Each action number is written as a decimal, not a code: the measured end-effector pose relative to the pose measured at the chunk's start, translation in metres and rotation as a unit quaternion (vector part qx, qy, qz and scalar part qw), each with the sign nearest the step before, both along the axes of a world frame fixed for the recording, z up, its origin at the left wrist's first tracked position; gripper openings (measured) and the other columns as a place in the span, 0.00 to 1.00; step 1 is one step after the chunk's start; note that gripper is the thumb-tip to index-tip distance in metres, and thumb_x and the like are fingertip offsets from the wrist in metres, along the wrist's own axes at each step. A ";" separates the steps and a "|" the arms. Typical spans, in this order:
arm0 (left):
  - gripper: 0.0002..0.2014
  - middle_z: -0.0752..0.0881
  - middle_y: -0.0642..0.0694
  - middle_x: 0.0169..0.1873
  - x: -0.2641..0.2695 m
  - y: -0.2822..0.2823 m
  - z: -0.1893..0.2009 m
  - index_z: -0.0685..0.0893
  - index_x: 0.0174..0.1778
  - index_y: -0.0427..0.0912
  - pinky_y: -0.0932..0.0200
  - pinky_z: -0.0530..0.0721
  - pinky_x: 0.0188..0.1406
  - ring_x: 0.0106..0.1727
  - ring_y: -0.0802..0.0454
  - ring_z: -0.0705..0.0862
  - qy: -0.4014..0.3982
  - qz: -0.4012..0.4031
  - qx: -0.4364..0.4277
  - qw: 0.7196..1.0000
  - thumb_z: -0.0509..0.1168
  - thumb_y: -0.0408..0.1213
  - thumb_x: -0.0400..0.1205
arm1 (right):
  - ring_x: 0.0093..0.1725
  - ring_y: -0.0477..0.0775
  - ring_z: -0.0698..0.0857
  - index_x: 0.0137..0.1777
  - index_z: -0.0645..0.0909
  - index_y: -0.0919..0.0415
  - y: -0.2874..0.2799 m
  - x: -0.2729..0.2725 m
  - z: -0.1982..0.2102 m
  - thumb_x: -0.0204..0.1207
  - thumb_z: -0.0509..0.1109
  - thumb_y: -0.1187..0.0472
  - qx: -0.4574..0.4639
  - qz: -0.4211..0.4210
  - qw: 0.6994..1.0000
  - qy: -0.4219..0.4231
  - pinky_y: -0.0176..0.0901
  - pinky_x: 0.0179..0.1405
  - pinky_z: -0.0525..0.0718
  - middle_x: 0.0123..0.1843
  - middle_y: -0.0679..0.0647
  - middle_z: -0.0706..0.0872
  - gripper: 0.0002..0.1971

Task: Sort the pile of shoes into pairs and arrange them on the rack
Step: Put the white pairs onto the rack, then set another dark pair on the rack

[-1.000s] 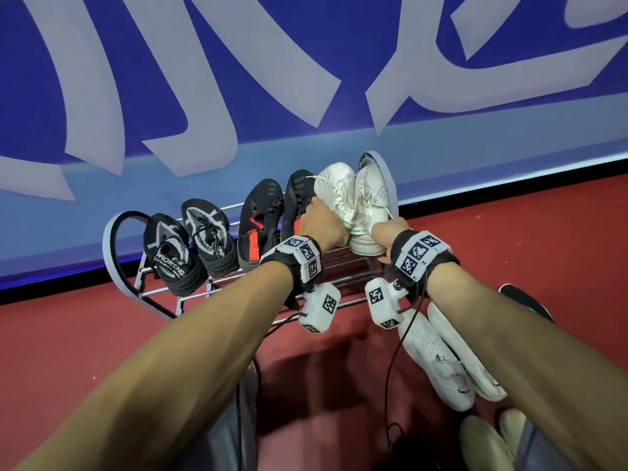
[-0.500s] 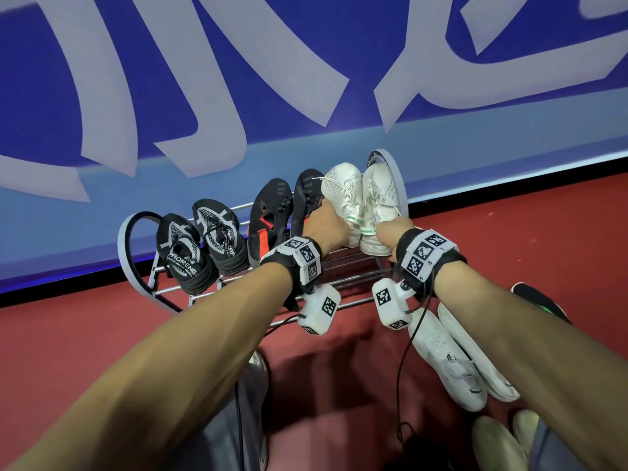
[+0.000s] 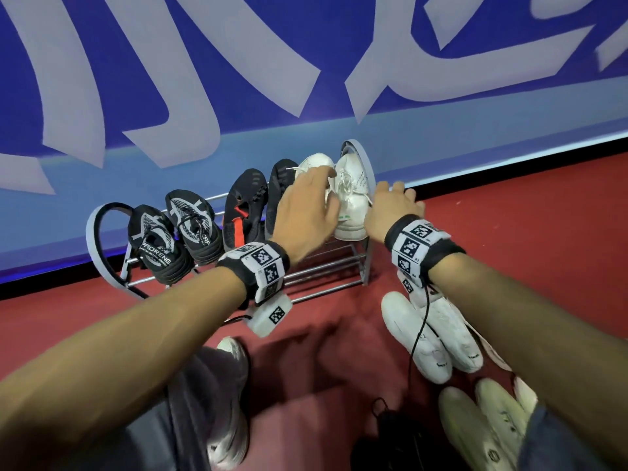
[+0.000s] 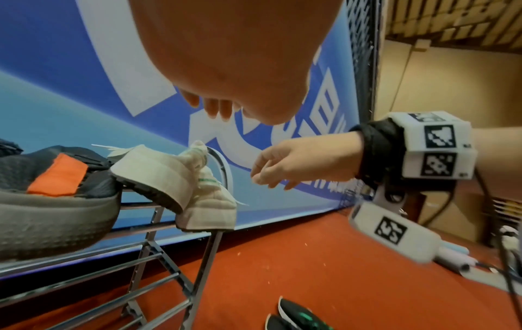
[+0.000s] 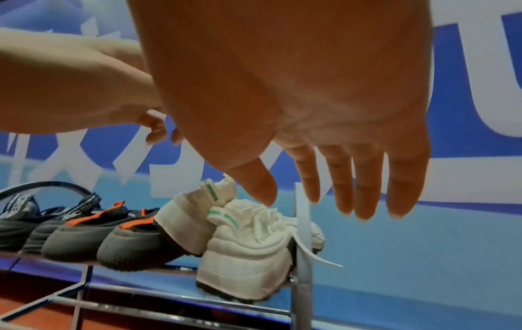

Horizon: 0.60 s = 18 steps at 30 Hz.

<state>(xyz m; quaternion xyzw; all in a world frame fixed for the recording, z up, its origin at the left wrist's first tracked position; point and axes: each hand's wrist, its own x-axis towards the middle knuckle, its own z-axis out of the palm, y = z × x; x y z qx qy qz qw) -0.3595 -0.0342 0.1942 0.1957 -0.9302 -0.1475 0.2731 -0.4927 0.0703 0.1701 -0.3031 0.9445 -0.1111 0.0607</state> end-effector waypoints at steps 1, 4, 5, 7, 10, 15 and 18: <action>0.13 0.84 0.49 0.49 0.004 0.006 -0.001 0.77 0.63 0.48 0.45 0.83 0.51 0.52 0.46 0.82 -0.007 -0.011 -0.002 1.000 0.58 0.45 0.84 | 0.72 0.68 0.72 0.73 0.70 0.60 0.009 -0.001 0.002 0.77 0.66 0.55 0.011 0.010 1.000 0.013 0.62 0.67 0.72 0.73 0.62 0.73 0.25; 0.11 0.83 0.51 0.44 0.020 0.026 -0.012 0.75 0.59 0.50 0.48 0.81 0.42 0.48 0.46 0.82 -0.043 -0.045 -0.008 0.998 0.58 0.47 0.84 | 0.71 0.68 0.75 0.72 0.72 0.61 0.039 -0.006 0.000 0.79 0.66 0.53 0.065 0.029 0.997 0.003 0.60 0.66 0.75 0.71 0.64 0.75 0.24; 0.10 0.82 0.52 0.43 0.025 0.033 -0.019 0.75 0.58 0.49 0.50 0.78 0.38 0.46 0.46 0.81 -0.055 -0.058 -0.012 0.997 0.59 0.46 0.84 | 0.69 0.69 0.77 0.71 0.73 0.62 0.051 -0.008 -0.003 0.79 0.66 0.52 0.084 0.038 0.996 -0.008 0.58 0.65 0.77 0.70 0.64 0.77 0.23; 0.08 0.80 0.51 0.41 0.037 0.046 -0.035 0.74 0.54 0.47 0.51 0.74 0.35 0.44 0.44 0.80 -0.097 -0.087 -0.019 0.991 0.60 0.45 0.83 | 0.64 0.68 0.82 0.67 0.77 0.63 0.075 -0.010 -0.014 0.79 0.66 0.51 0.112 0.059 0.991 -0.042 0.54 0.60 0.81 0.66 0.65 0.81 0.21; 0.10 0.84 0.45 0.46 0.052 0.065 -0.070 0.73 0.53 0.46 0.45 0.81 0.40 0.49 0.39 0.83 -0.196 -0.099 -0.023 0.975 0.59 0.47 0.82 | 0.60 0.64 0.84 0.65 0.79 0.60 0.117 -0.001 -0.046 0.80 0.68 0.49 0.144 0.092 0.977 -0.128 0.47 0.56 0.82 0.62 0.59 0.85 0.19; 0.17 0.85 0.41 0.60 0.093 0.100 -0.142 0.72 0.62 0.44 0.44 0.86 0.51 0.57 0.36 0.86 -0.389 -0.148 -0.029 0.909 0.59 0.51 0.83 | 0.63 0.59 0.84 0.67 0.78 0.53 0.204 0.036 -0.164 0.75 0.72 0.44 0.200 0.080 0.945 -0.247 0.44 0.62 0.79 0.59 0.53 0.84 0.24; 0.21 0.86 0.41 0.60 0.120 0.121 -0.174 0.73 0.68 0.44 0.46 0.85 0.49 0.56 0.36 0.88 -0.444 -0.182 -0.063 0.875 0.58 0.52 0.84 | 0.67 0.61 0.83 0.70 0.79 0.57 0.261 0.066 -0.215 0.78 0.72 0.51 0.222 0.033 0.926 -0.304 0.45 0.65 0.78 0.67 0.59 0.84 0.22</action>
